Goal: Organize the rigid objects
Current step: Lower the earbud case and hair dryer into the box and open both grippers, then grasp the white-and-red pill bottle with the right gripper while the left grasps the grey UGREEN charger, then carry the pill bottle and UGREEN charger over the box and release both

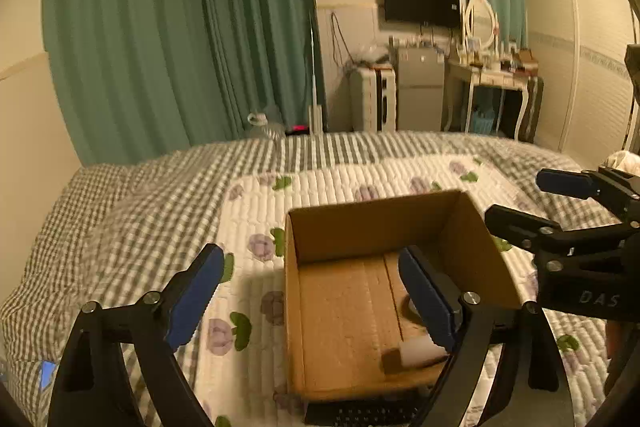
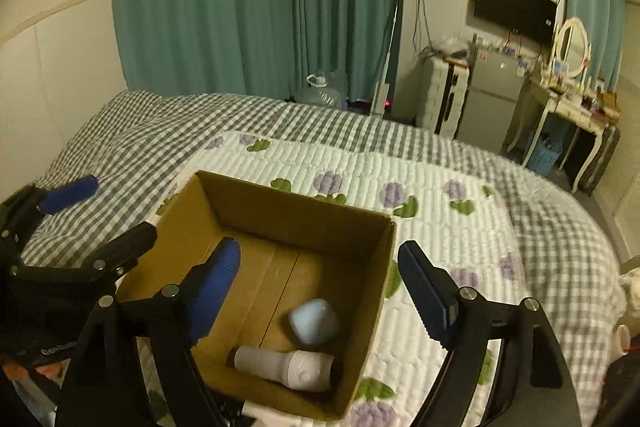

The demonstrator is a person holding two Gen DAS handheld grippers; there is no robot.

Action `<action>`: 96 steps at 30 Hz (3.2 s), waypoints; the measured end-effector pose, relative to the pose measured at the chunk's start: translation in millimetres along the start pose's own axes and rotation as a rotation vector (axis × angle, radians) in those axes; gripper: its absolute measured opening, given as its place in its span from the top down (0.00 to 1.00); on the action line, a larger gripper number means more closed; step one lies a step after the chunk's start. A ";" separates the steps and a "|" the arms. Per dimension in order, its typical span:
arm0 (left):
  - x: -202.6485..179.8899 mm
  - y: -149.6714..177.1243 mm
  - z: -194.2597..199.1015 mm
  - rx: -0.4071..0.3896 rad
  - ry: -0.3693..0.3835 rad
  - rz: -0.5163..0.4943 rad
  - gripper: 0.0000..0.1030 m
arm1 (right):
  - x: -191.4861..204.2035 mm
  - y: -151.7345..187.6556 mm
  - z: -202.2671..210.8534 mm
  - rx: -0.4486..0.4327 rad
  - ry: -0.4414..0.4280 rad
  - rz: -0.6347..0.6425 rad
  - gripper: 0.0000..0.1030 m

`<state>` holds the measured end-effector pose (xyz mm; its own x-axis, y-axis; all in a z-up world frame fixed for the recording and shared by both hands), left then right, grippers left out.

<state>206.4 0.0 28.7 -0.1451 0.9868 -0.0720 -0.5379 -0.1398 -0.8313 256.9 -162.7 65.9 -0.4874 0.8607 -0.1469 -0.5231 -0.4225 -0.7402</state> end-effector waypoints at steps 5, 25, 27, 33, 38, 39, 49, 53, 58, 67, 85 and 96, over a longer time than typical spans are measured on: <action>4.9 -1.6 52.6 -0.031 0.022 0.033 0.08 | 9.5 -2.3 65.7 -0.040 0.060 0.042 0.12; 3.5 80.3 109.3 0.010 0.108 0.038 0.00 | 50.1 96.5 174.4 -0.033 0.150 0.105 0.00; 3.6 95.7 89.9 0.054 0.101 0.048 0.00 | 51.0 110.5 152.2 0.006 0.106 0.079 0.00; 10.1 139.3 36.0 0.186 0.031 0.053 0.00 | 54.3 151.6 65.7 0.191 0.025 0.026 0.01; 12.0 163.8 7.9 0.284 0.009 0.063 0.00 | 58.6 177.4 7.2 0.367 -0.029 0.002 0.25; 12.0 165.8 5.3 0.294 0.008 0.066 0.00 | 58.1 181.2 -2.6 0.394 -0.043 -0.014 0.30; -2.0 175.8 -2.2 0.347 0.015 0.045 0.00 | 51.2 199.8 -39.2 0.467 -0.121 -0.082 0.63; -9.5 184.9 -4.4 0.371 0.027 0.045 0.00 | 48.8 198.9 -21.4 0.404 -0.113 -0.086 0.65; -24.8 194.4 -15.2 0.417 0.039 0.013 0.00 | 30.0 197.5 5.9 0.327 -0.100 -0.166 0.65; -35.9 205.5 -43.2 0.443 -0.010 -0.032 0.10 | 31.0 194.7 4.4 0.323 -0.137 -0.198 0.65; -36.8 185.4 3.2 0.386 0.012 -0.061 0.34 | 33.3 183.5 29.1 0.233 -0.062 -0.150 0.65; -24.5 126.4 57.3 0.230 0.078 0.012 0.34 | 40.5 150.0 83.2 0.134 -0.005 -0.090 0.65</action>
<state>94.4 -46.5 -43.1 -0.0930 0.9871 -0.1307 -0.7130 -0.1576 -0.6832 100.5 -214.8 3.6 -0.4374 0.8956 -0.0805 -0.6533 -0.3780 -0.6560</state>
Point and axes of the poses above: each gripper's, at about its wrist camera, not at the fingertips, and z roughly against the way its jaws point, x to its left, y to its underside, the point moved 2 cm from there along -z, roughly the way its jaws point, and after that the axes turned 12 degrees about z, right-handed, at the moved point
